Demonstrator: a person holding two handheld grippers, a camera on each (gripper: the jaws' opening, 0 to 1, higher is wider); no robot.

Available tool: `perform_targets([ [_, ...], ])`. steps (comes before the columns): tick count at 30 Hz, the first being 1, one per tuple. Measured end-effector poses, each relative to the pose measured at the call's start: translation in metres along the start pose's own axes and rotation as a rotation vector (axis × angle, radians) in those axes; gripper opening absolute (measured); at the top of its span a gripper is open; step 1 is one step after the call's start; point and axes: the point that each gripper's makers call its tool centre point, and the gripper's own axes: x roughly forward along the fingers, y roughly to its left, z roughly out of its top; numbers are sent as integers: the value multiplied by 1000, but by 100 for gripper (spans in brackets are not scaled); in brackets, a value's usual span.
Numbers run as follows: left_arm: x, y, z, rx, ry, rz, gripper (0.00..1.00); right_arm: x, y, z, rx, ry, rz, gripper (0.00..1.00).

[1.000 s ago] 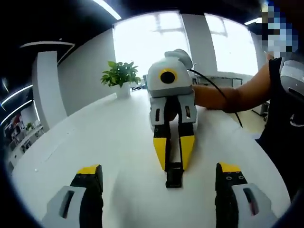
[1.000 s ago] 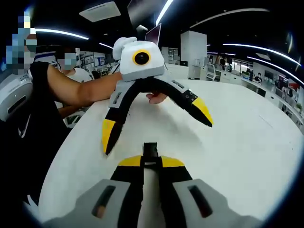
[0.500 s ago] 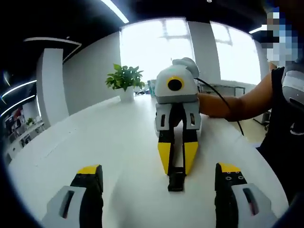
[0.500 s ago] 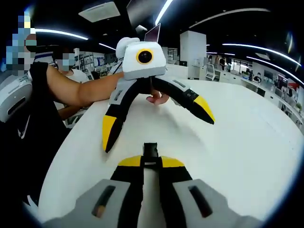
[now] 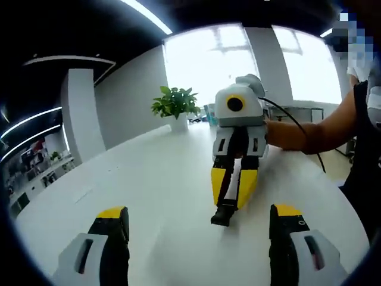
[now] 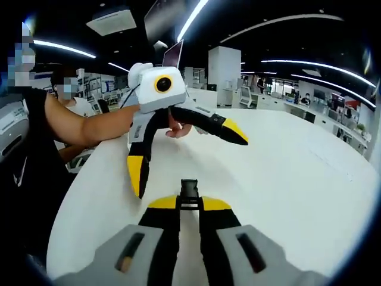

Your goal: Snap the two parts of the plastic buckle together until the buckle closes and remains connected.

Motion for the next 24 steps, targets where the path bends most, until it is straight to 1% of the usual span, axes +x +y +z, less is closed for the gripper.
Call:
perform_targets([
  [4,-2,12,-1,-16,3,48,100,-2,-15,-4,19,20,-64,9],
  [5,-3,16,-2,-18,10,67,100,-4,-21,-4,23,19,-97,9],
  [7,-3,20,-4,-24,17,87,100,-8,-31,-2,42,11,-140,9],
  [9,-5,26,-3,-37,15,112,100,-14,-44,0,52,-1,-198,9],
  [10,-6,30,-3,-38,15,131,100,-16,-48,1,56,-9,-216,9],
  [11,-7,34,-4,-41,19,150,100,-20,-54,2,74,-15,-248,9],
  [12,-8,38,-4,-41,19,165,100,-23,-58,2,90,-21,-264,9],
  [16,-12,49,0,-49,-4,213,100,-33,-72,1,123,-28,-327,9],
  [18,-15,53,5,-55,-34,233,100,-38,-79,2,136,-42,-369,9],
  [19,-16,57,6,-60,-43,249,100,-40,-80,4,136,-50,-377,9],
  [21,-19,63,6,-80,-45,283,100,-45,-86,3,152,-52,-409,9],
  [22,-21,68,3,-94,-34,305,100,-47,-90,0,164,-49,-425,9],
  [24,-23,73,2,-92,-36,325,100,-51,-97,-4,186,-42,-448,9],
])
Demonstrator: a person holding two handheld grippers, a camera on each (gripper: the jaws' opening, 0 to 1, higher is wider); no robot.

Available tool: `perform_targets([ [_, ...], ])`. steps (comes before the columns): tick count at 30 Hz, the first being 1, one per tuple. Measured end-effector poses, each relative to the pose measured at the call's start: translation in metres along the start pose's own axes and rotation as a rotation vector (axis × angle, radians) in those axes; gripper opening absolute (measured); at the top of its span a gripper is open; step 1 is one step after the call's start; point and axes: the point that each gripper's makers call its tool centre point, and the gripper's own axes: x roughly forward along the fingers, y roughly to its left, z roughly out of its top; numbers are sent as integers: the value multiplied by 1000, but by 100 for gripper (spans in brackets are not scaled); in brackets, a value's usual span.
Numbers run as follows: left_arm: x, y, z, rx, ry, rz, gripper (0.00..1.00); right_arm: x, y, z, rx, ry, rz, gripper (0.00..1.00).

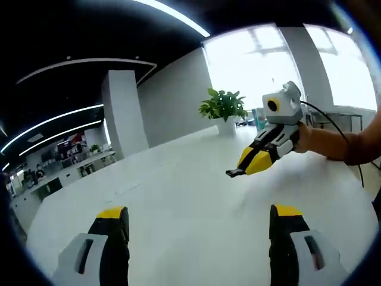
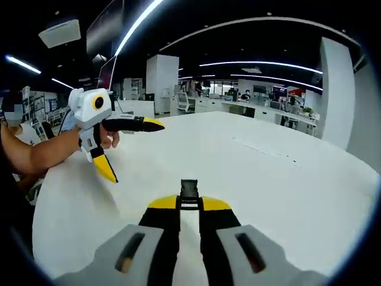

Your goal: Snap the two parts of the plastic buckle together until the buckle closes and remains connected.

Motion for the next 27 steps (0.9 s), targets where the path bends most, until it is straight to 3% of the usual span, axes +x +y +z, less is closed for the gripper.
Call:
perform_targets([
  [5,-2,19,-5,-32,21,83,100,0,-11,-8,24,32,-45,9],
  [9,-6,23,0,-83,-12,85,100,-2,-27,-11,43,43,-125,9],
  [15,-11,31,10,-110,-57,129,100,-5,-43,-17,76,59,-190,9],
  [27,-12,51,-2,-139,-38,198,100,-7,-46,-18,85,65,-207,9],
])
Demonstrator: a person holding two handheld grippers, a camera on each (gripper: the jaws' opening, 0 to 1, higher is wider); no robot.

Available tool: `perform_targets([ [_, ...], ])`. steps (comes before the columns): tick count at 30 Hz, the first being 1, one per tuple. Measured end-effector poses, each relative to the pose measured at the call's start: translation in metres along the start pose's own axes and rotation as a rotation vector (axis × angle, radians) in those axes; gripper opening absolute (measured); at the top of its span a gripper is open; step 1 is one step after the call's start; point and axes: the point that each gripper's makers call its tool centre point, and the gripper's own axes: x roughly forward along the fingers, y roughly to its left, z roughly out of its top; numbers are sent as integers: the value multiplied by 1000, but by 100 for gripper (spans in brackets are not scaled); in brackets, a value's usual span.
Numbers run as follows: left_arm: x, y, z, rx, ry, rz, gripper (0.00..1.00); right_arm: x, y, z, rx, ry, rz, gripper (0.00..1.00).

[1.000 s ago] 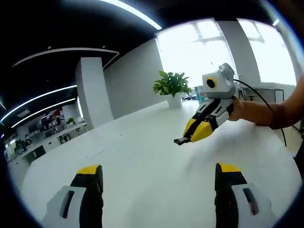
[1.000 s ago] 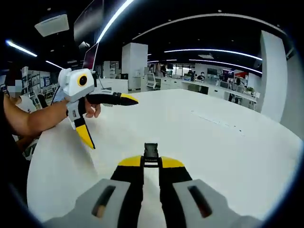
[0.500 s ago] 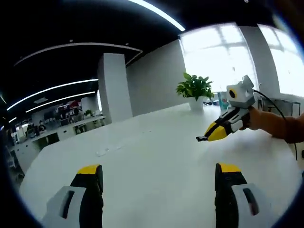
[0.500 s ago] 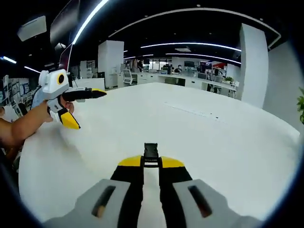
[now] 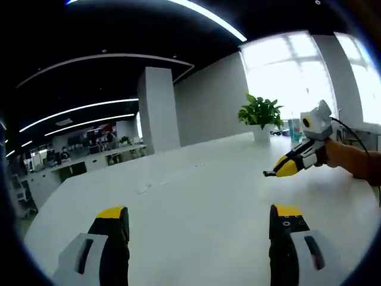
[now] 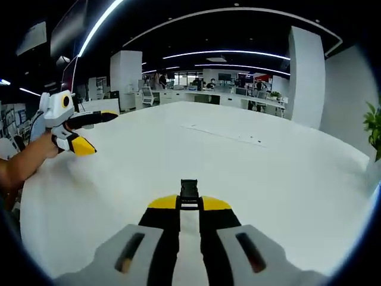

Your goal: Snap the two parts of the plastic buckle together until the buckle closes and remains connected.

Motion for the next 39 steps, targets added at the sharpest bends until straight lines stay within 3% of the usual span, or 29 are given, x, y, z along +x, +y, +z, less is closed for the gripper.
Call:
perform_targets([
  [6,-2,-1,9,-11,-37,-7,100,-3,-4,4,0,-12,-23,9],
  [19,-1,-3,8,1,-33,-23,100,1,-13,4,16,-15,-50,9],
  [27,0,-6,8,6,-33,-35,100,3,-9,7,28,-4,-38,9],
  [35,2,-10,6,25,-31,-45,100,19,-15,11,57,6,4,9],
  [39,4,-13,4,24,-19,-63,100,22,-14,11,38,18,-10,9],
])
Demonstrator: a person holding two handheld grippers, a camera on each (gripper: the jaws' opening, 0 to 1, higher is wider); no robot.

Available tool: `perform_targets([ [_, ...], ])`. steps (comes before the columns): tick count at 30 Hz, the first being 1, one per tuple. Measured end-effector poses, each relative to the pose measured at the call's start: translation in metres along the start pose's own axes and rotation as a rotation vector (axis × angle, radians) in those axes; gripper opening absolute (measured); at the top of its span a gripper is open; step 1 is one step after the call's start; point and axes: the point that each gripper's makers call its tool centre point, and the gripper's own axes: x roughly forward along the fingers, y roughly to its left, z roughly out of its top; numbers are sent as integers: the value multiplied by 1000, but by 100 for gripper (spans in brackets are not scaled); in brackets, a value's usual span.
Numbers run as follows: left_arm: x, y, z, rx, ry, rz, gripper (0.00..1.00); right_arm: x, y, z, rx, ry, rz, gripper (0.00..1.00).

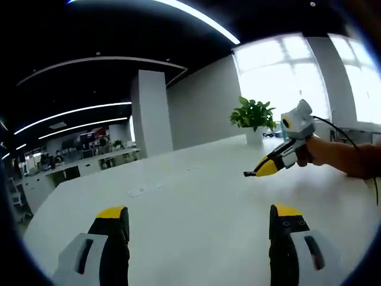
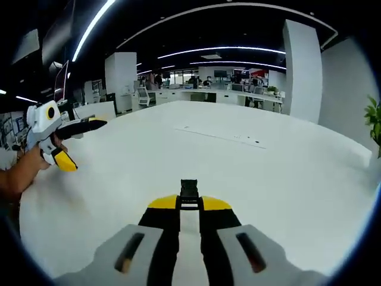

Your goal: Snap the two parts of the plastic buckle together until the buckle closes and remains connected.

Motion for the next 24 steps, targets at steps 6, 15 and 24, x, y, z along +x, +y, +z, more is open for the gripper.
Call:
perform_targets([
  [6,0,-2,0,-6,3,-7,100,9,0,-2,-8,17,-2,9],
  [15,-1,0,0,-10,0,-3,100,21,-5,6,-20,20,-16,9],
  [24,0,1,-1,-13,1,-2,100,28,-13,6,-16,29,-20,9],
])
